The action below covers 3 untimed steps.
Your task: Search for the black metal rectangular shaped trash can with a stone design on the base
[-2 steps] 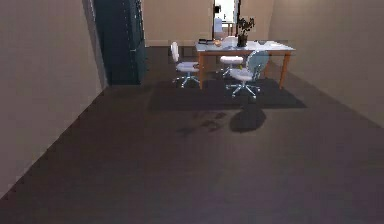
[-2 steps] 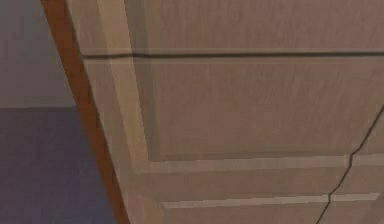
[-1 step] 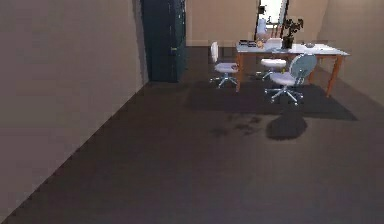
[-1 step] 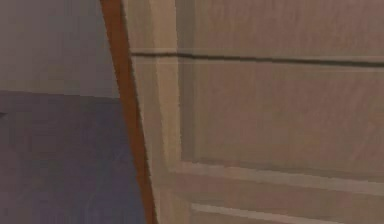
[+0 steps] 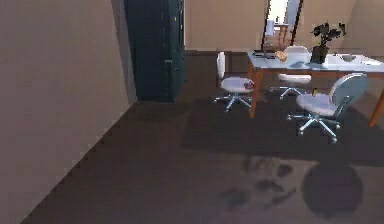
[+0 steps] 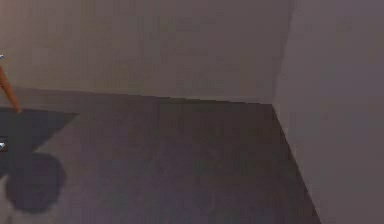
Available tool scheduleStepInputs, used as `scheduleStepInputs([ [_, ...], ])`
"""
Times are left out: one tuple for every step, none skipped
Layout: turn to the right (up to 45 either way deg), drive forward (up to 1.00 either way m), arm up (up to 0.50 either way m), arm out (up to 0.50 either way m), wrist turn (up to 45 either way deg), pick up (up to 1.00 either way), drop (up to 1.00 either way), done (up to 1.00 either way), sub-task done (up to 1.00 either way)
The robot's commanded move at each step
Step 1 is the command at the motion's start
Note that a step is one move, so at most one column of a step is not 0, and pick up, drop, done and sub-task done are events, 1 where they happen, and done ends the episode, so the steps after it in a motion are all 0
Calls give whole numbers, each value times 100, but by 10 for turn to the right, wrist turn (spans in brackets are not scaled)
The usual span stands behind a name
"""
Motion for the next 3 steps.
scheduleStepInputs([
  [0,100,0,0,0,0,0,0,0],
  [0,100,0,0,0,0,0,0,0],
  [-30,0,0,0,0,0,0,0,0],
])
